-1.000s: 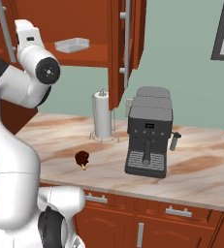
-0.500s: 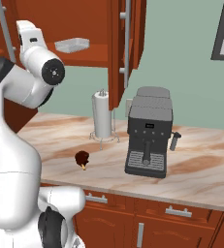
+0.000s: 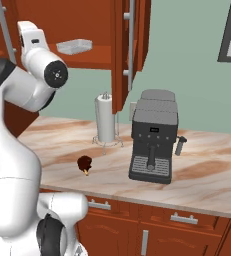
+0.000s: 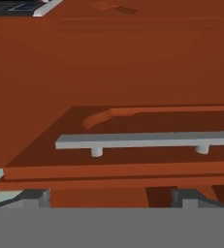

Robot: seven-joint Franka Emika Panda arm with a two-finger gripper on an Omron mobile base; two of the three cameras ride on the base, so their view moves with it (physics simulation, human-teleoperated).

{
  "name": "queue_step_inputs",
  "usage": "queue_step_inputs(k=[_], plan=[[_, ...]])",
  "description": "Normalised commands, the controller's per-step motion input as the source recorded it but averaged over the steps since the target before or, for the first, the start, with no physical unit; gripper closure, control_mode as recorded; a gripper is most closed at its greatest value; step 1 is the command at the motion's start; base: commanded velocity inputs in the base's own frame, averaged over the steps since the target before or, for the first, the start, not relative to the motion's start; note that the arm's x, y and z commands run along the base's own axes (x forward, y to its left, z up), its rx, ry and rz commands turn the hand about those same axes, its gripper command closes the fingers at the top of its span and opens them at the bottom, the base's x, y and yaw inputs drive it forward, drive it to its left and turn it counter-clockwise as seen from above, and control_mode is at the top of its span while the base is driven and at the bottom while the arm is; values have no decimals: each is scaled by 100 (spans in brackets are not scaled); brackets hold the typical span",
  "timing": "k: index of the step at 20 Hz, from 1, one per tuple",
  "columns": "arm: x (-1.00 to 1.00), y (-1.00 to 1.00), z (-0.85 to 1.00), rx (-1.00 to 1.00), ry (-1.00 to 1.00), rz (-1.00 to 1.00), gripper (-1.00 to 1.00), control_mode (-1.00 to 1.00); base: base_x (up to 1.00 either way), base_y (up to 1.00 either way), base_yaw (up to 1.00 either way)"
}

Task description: Retrieve the tupperware from the cabinet, then place the raw meat into the tupperware to avoid contamination.

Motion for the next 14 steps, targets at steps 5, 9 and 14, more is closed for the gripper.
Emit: queue_step_inputs(k=[5, 9, 14], plan=[[1, 2, -4, 0, 2, 0, -100, -100, 0, 0, 0], [10, 0, -5, 1, 6, 0, -100, -100, 0, 0, 0], [7, -1, 0, 3, 7, 0, -100, -100, 0, 0, 0]])
